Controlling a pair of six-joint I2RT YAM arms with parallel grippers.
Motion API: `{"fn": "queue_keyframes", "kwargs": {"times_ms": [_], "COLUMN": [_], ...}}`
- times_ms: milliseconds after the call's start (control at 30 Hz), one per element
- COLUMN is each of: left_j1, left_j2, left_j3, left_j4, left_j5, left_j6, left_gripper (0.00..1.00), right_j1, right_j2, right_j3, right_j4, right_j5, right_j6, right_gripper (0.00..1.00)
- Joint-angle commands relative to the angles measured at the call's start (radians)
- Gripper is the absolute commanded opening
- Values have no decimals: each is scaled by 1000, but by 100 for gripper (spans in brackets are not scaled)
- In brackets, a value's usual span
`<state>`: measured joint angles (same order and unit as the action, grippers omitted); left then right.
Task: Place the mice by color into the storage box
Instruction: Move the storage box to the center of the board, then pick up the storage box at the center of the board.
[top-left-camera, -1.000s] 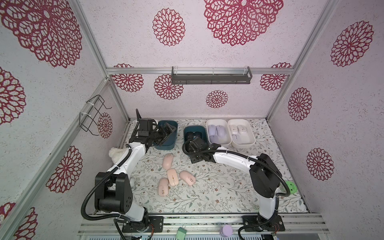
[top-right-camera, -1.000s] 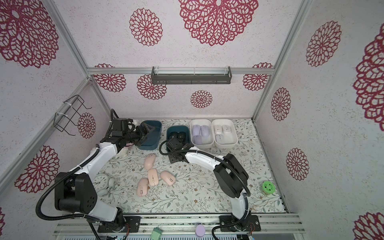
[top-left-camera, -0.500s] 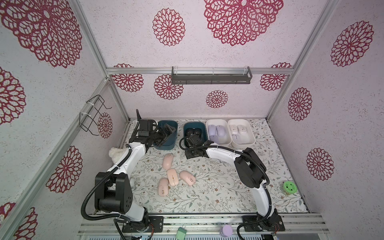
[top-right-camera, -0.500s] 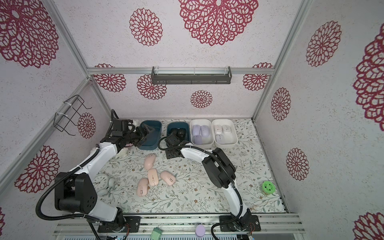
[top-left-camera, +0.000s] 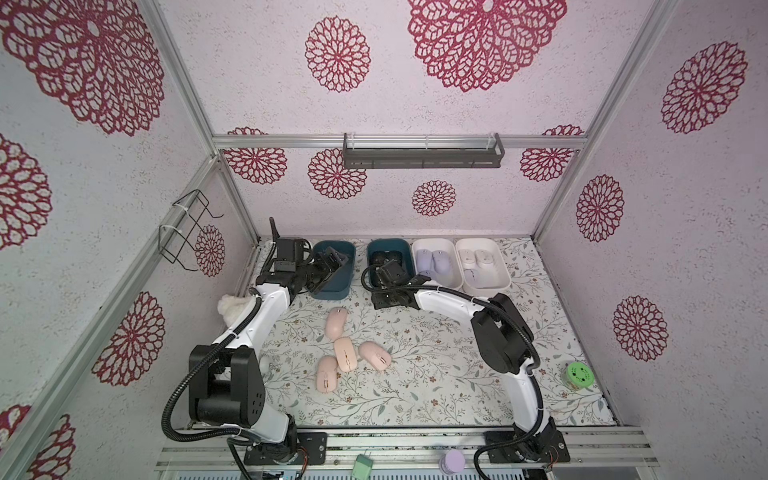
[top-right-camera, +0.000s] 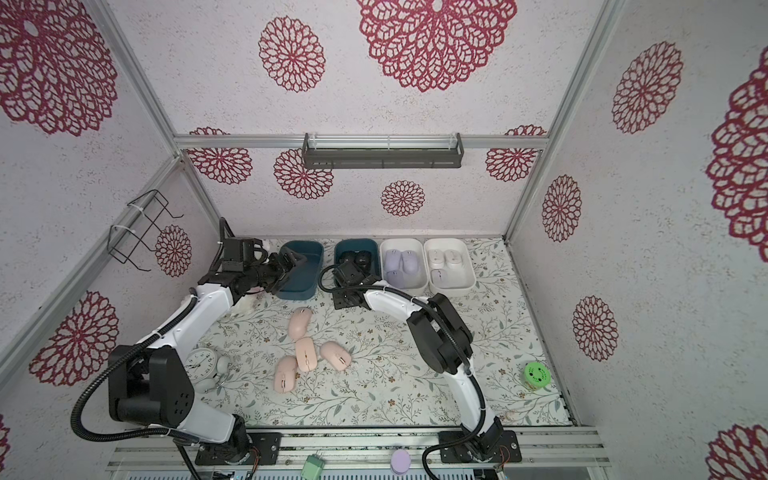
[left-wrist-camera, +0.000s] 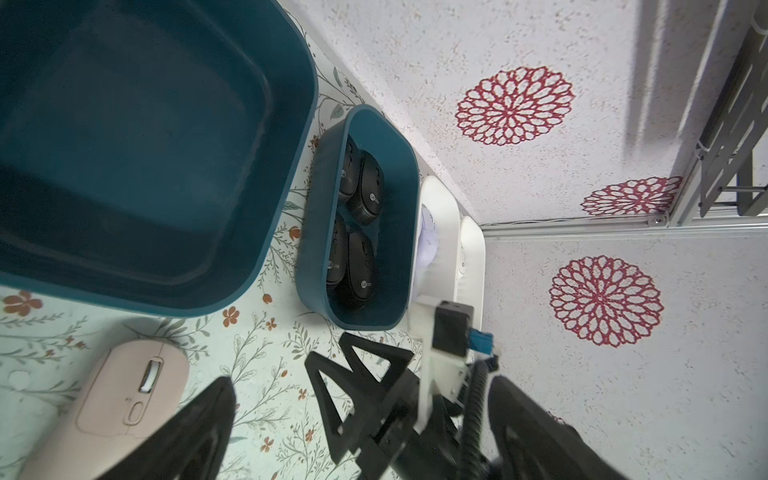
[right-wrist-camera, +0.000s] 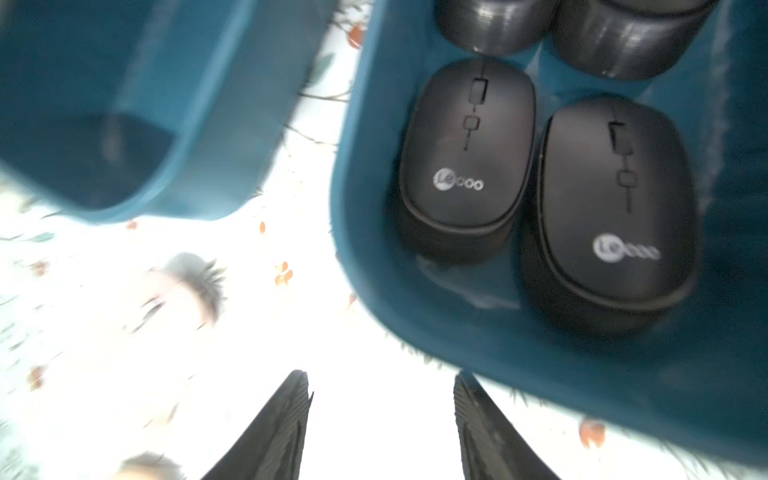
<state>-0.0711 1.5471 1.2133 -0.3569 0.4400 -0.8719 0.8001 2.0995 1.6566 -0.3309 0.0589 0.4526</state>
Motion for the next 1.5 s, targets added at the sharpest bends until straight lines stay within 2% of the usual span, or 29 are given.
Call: {"fn": "queue_keyframes", "kwargs": {"times_ms": [0, 200, 267, 500, 633, 767, 900, 1000, 1100, 1200, 1333, 1467], "left_j1": [8, -10, -36, -105, -159, -191, -197, -200, -202, -206, -207, -213], "left_j2": [10, 108, 140, 321, 425, 541, 606, 635, 635, 616, 610, 600], "left_j3": [40, 121, 162, 345, 425, 520, 574, 598, 609, 606, 601, 590], "left_j4": [-56, -150, -194, -362, -446, -515, -523, -529, -529, -515, -511, -500], "left_j5": [-73, -110, -164, -311, -447, -540, -534, -539, -549, -563, -568, -546], "left_j6": [58, 157, 211, 321, 383, 413, 425, 438, 453, 475, 496, 518], "left_gripper": [98, 79, 76, 54, 52, 45, 40, 29, 24, 13, 5, 0], "right_j1": [36, 52, 42, -21, -43, -63, -70, -73, -75, -75, -75, -76], "right_j2": [-223, -514, -591, -839, -925, -957, -989, -1009, -1032, -1045, -1047, -1039], "right_j3": [-38, -333, -429, -701, -794, -820, -843, -854, -872, -886, -883, -869], "right_j4": [-25, -22, -20, 38, 74, 71, 68, 59, 64, 75, 88, 83], "right_j5": [45, 211, 252, 230, 208, 190, 192, 192, 191, 182, 185, 183], "right_j6": [-23, -40, -38, 11, 20, 10, -4, -8, -4, -7, -13, -18], "right_gripper": [58, 59, 59, 59, 59, 60, 60, 60, 60, 59, 59, 59]}}
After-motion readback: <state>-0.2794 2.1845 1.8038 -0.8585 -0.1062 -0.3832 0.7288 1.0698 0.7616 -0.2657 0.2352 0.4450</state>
